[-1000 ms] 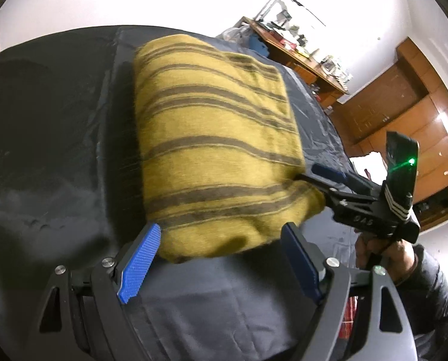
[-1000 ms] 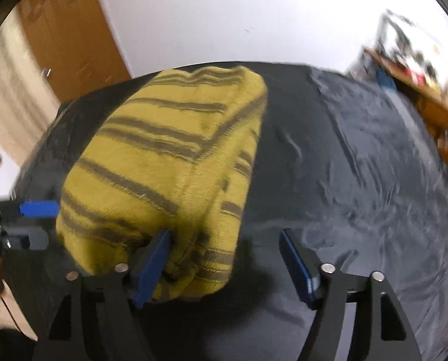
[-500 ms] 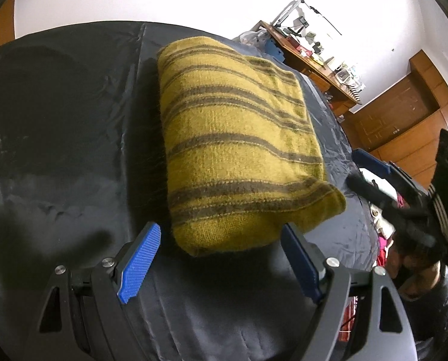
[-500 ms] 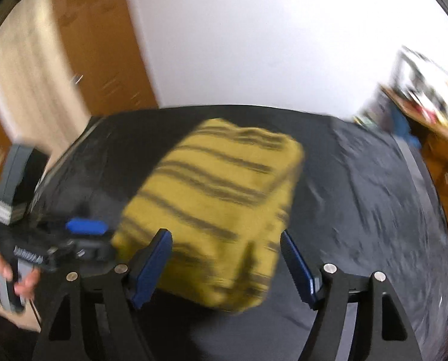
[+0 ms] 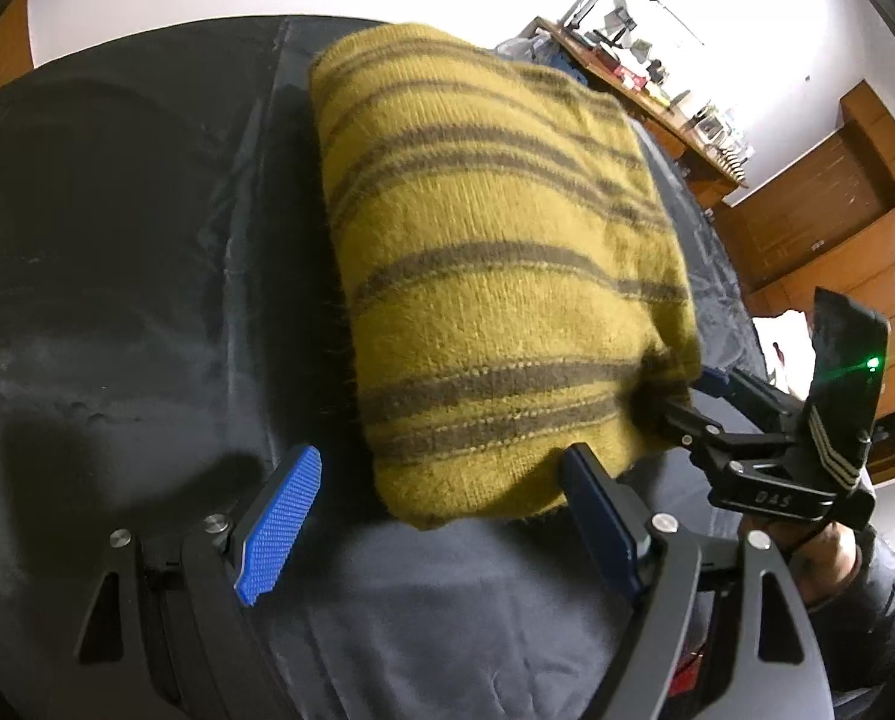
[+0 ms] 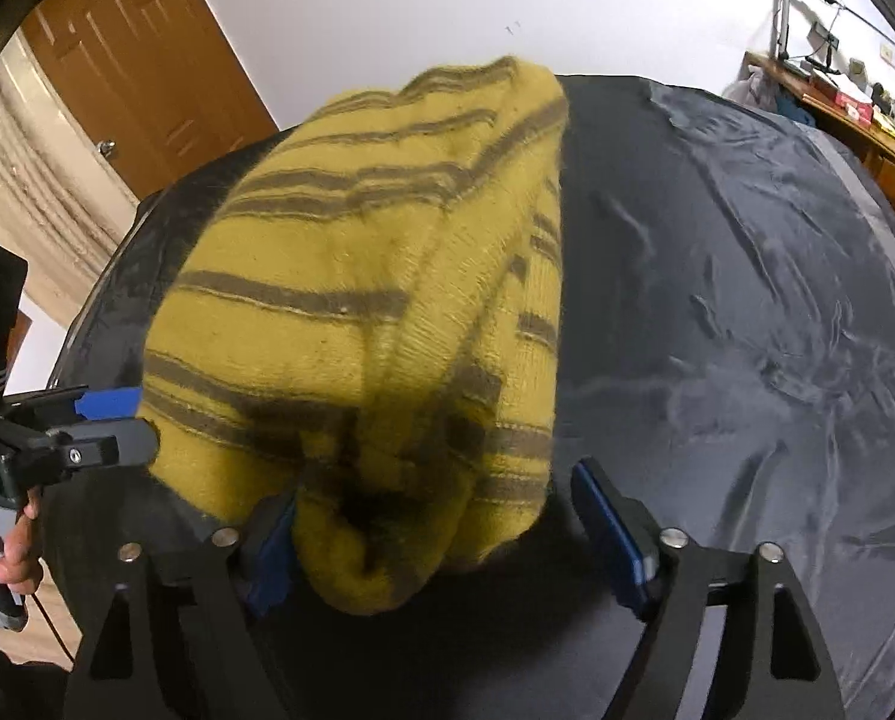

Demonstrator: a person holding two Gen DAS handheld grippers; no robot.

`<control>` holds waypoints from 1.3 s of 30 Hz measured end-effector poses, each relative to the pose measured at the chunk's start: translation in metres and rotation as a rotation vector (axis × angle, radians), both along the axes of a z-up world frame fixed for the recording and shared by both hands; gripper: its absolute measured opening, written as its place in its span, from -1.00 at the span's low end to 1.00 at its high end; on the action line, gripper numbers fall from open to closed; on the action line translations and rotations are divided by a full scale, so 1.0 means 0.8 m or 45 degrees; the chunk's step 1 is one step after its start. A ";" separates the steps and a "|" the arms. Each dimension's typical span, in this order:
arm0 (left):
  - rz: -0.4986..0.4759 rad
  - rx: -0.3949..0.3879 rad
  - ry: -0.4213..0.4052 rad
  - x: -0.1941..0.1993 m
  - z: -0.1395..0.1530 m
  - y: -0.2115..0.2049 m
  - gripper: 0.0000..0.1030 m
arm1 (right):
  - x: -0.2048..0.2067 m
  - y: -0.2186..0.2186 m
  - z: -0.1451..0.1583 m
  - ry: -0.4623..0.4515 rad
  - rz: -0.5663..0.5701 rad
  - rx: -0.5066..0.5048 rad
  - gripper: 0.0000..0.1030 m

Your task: Fold clothes

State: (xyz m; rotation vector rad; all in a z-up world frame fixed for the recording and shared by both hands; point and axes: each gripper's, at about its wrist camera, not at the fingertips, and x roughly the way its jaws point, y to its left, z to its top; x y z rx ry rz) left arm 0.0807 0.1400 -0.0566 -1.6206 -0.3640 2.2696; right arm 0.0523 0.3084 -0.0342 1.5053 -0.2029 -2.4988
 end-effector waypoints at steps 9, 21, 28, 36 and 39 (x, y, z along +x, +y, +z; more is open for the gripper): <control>0.062 -0.058 0.002 0.005 0.004 0.011 0.65 | -0.008 0.017 -0.002 -0.019 0.047 -0.094 0.75; 0.103 -0.207 0.054 0.010 0.030 0.035 0.65 | -0.008 0.037 0.046 0.077 0.011 -0.082 0.75; 0.052 -0.163 0.007 -0.014 0.006 0.036 0.65 | -0.016 0.041 0.009 0.030 -0.033 -0.057 0.96; 0.021 0.010 -0.045 -0.031 -0.003 0.009 0.67 | -0.021 0.053 0.014 -0.043 -0.049 -0.187 0.96; 0.056 0.102 -0.052 -0.036 -0.002 -0.008 0.67 | -0.019 0.062 0.042 0.060 -0.064 -0.211 0.96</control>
